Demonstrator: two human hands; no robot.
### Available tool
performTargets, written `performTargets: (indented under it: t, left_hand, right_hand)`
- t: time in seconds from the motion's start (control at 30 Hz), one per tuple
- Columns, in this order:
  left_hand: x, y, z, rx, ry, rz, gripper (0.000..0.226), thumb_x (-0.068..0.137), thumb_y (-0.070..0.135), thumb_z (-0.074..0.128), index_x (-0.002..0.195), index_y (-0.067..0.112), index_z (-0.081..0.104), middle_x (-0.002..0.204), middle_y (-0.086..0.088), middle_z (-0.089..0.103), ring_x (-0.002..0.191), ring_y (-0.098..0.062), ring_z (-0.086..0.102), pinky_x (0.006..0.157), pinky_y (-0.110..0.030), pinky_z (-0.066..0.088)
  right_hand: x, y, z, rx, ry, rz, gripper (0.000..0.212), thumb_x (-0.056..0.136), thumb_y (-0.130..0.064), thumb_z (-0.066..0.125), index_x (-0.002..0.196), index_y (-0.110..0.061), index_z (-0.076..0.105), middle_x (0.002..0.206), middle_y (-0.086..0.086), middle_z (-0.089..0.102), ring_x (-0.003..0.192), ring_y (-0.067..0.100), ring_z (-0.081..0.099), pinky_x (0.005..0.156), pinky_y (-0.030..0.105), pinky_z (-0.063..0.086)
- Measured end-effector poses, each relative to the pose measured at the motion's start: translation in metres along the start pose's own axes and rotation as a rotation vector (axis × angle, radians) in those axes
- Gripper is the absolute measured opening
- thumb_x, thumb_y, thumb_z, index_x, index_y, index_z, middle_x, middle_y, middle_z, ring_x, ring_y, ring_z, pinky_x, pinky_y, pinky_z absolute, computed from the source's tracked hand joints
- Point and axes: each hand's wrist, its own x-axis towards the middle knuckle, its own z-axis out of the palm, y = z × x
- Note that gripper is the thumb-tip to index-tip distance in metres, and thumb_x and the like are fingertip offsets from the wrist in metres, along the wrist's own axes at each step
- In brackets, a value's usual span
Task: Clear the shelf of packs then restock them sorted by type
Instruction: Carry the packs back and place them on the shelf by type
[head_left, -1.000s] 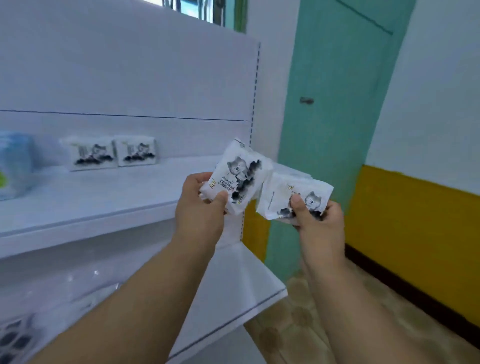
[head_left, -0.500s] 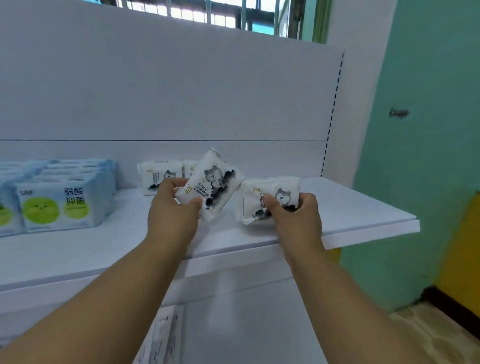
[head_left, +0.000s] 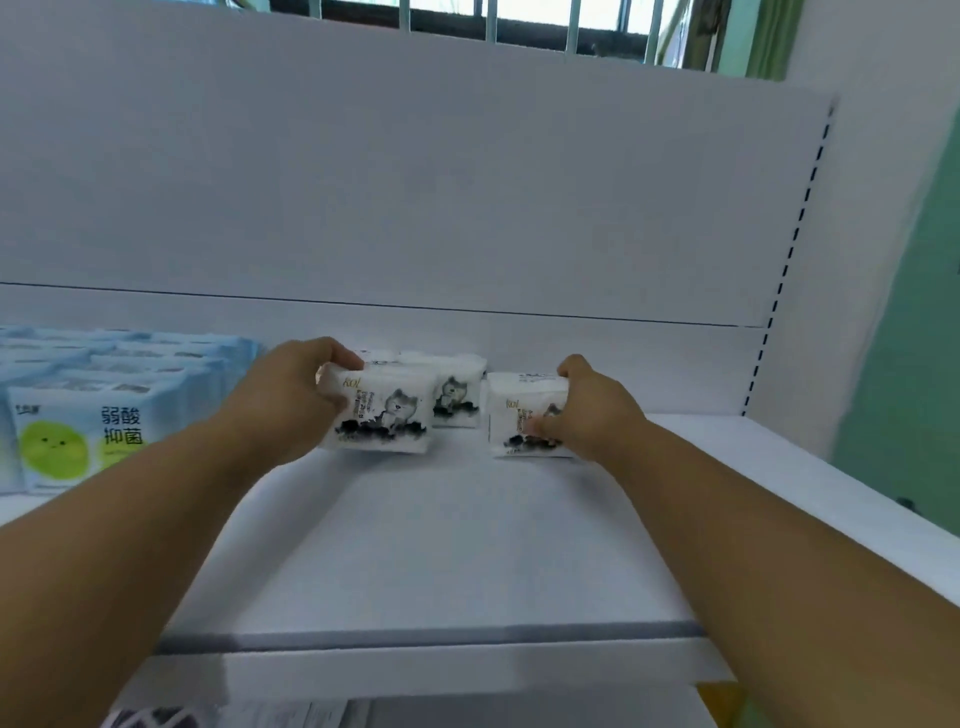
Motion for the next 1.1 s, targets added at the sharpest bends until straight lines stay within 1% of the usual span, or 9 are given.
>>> performTargets:
  t: [0.1, 0.37, 0.5, 0.57, 0.67, 0.77, 0.87, 1.0, 1.1]
  left_hand:
    - [0.004, 0.000, 0.016, 0.062, -0.023, 0.055, 0.034, 0.088, 0.010, 0.065, 0.100, 0.041, 0.058, 0.115, 0.000, 0.055, 0.094, -0.021, 0.059, 0.080, -0.031, 0.048]
    - [0.006, -0.001, 0.036, 0.142, 0.014, 0.055, 0.033, 0.089, 0.012, 0.066, 0.115, 0.032, 0.060, 0.110, 0.005, 0.050, 0.092, -0.015, 0.049, 0.078, -0.026, 0.034]
    - [0.006, 0.003, 0.036, 0.107, -0.036, 0.008, 0.037, 0.085, 0.017, 0.070, 0.115, 0.034, 0.057, 0.103, -0.001, 0.052, 0.073, -0.016, 0.052, 0.060, -0.025, 0.036]
    - [0.005, 0.004, 0.034, 0.096, -0.044, 0.007, 0.039, 0.082, 0.018, 0.074, 0.114, 0.032, 0.057, 0.104, -0.004, 0.054, 0.074, -0.018, 0.052, 0.060, -0.026, 0.036]
    - [0.001, -0.001, 0.027, 0.099, 0.023, 0.019, 0.032, 0.084, 0.015, 0.073, 0.110, 0.027, 0.059, 0.115, -0.004, 0.054, 0.092, -0.022, 0.054, 0.076, -0.027, 0.037]
    - [-0.003, -0.010, 0.010, 0.123, 0.036, 0.016, 0.027, 0.085, 0.014, 0.071, 0.104, 0.029, 0.058, 0.113, -0.002, 0.054, 0.098, -0.023, 0.055, 0.080, -0.029, 0.041]
    - [-0.002, -0.019, -0.008, 0.168, 0.037, -0.012, 0.029, 0.086, 0.008, 0.068, 0.101, 0.030, 0.056, 0.111, -0.004, 0.055, 0.094, -0.022, 0.054, 0.076, -0.029, 0.038]
    - [0.002, -0.031, -0.013, 0.183, 0.051, -0.050, 0.037, 0.085, 0.001, 0.061, 0.114, 0.024, 0.059, 0.115, -0.006, 0.055, 0.086, -0.018, 0.051, 0.063, -0.023, 0.035]
    - [0.008, -0.037, -0.008, 0.149, 0.039, -0.079, 0.040, 0.086, 0.003, 0.058, 0.120, 0.024, 0.057, 0.118, -0.006, 0.057, 0.088, -0.020, 0.055, 0.058, -0.022, 0.035]
  right_hand:
    - [0.023, 0.000, 0.005, -0.046, 0.028, 0.065, 0.064, 0.075, -0.036, 0.081, 0.124, -0.015, 0.046, 0.120, 0.014, 0.045, 0.092, 0.030, 0.058, 0.079, 0.033, 0.050]
    - [0.066, -0.004, 0.028, -0.141, 0.019, 0.017, 0.055, 0.080, -0.041, 0.074, 0.124, -0.018, 0.050, 0.124, 0.014, 0.039, 0.103, 0.033, 0.053, 0.089, 0.038, 0.050]
    - [0.061, -0.005, 0.030, -0.290, 0.075, -0.007, 0.058, 0.081, -0.049, 0.068, 0.128, -0.021, 0.049, 0.128, 0.013, 0.038, 0.116, 0.032, 0.041, 0.092, 0.039, 0.040]
    - [0.050, -0.014, 0.026, -0.368, 0.168, -0.076, 0.055, 0.085, -0.048, 0.064, 0.128, -0.019, 0.050, 0.130, 0.013, 0.040, 0.118, 0.032, 0.040, 0.094, 0.039, 0.038]
    - [0.027, -0.042, 0.024, -0.144, 0.172, -0.293, 0.045, 0.090, -0.042, 0.062, 0.126, -0.018, 0.054, 0.124, 0.009, 0.053, 0.111, 0.027, 0.050, 0.091, 0.036, 0.044]
    - [0.000, -0.077, 0.030, 0.205, -0.098, -0.334, 0.049, 0.086, -0.048, 0.068, 0.127, -0.025, 0.054, 0.111, -0.002, 0.062, 0.096, 0.016, 0.059, 0.077, 0.027, 0.046]
    - [-0.014, -0.103, 0.047, 0.229, -0.158, -0.339, 0.053, 0.081, -0.044, 0.075, 0.125, -0.029, 0.052, 0.099, -0.006, 0.059, 0.087, 0.012, 0.057, 0.065, 0.020, 0.040]
    - [-0.013, -0.124, 0.069, 0.288, -0.082, -0.310, 0.039, 0.084, -0.026, 0.076, 0.114, -0.022, 0.052, 0.085, -0.003, 0.057, 0.074, 0.015, 0.055, 0.061, 0.025, 0.042]
    - [-0.008, -0.134, 0.077, 0.242, -0.015, -0.293, 0.035, 0.087, -0.022, 0.071, 0.116, -0.019, 0.052, 0.089, 0.002, 0.061, 0.080, 0.021, 0.058, 0.067, 0.030, 0.046]
